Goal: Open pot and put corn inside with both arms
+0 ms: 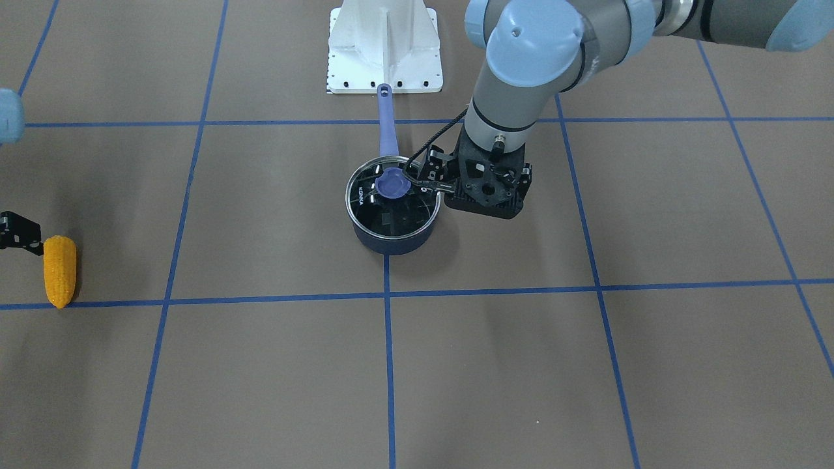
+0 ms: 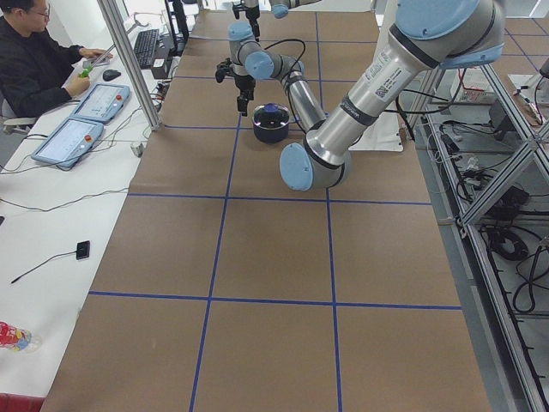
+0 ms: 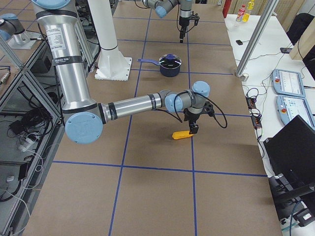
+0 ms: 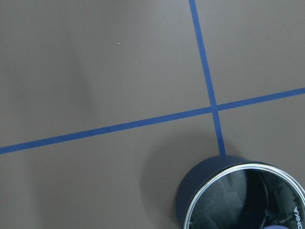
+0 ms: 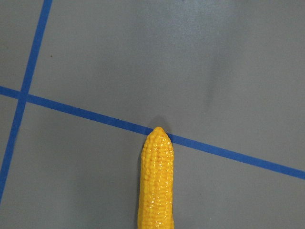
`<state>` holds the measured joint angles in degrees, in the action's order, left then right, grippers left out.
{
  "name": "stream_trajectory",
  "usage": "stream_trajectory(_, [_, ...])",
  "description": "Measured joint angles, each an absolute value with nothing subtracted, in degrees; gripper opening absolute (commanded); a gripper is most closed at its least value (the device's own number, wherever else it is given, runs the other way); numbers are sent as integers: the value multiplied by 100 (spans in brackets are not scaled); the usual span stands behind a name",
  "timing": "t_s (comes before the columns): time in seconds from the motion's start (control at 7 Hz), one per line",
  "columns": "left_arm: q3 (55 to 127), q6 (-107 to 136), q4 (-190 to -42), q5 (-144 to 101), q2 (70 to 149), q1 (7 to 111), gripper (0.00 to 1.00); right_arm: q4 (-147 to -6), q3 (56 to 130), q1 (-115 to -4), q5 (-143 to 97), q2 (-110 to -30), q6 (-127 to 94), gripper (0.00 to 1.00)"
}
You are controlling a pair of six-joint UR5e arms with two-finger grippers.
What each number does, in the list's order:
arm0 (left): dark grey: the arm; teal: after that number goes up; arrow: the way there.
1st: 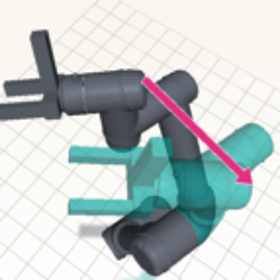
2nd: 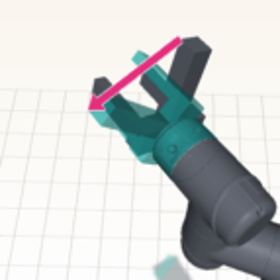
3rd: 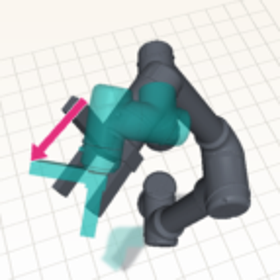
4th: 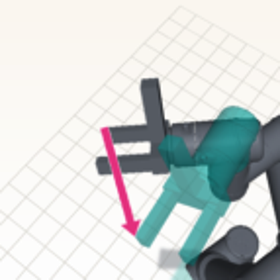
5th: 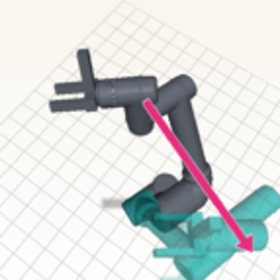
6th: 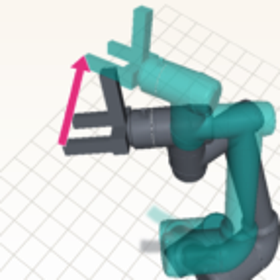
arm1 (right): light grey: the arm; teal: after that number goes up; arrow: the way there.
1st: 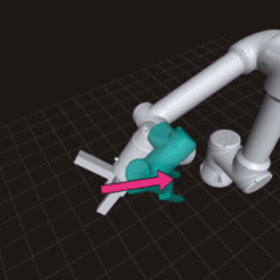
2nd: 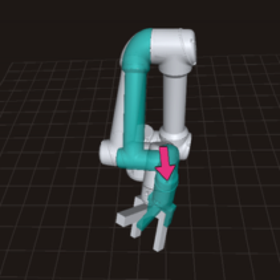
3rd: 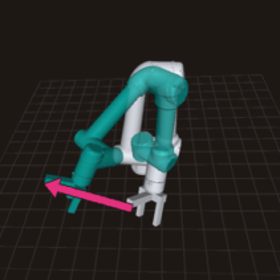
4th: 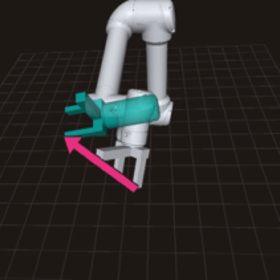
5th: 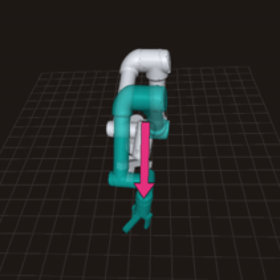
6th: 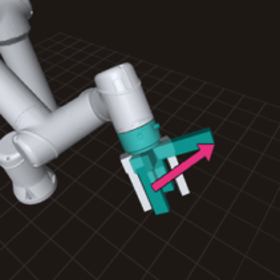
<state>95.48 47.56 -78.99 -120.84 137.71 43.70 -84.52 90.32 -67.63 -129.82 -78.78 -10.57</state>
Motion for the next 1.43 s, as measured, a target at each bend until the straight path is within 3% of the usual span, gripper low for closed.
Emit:
stream_trajectory(0.71, [9448,5158,-7907,-11747,14044,3664,99,-8202,8837,-6667,-12966,-7883,-1066,97])
stream_trajectory(1.43, [8874,5245,-8396,-11626,14211,3373,99,-8192,8836,-6613,-12934,-7915,-1072,98])
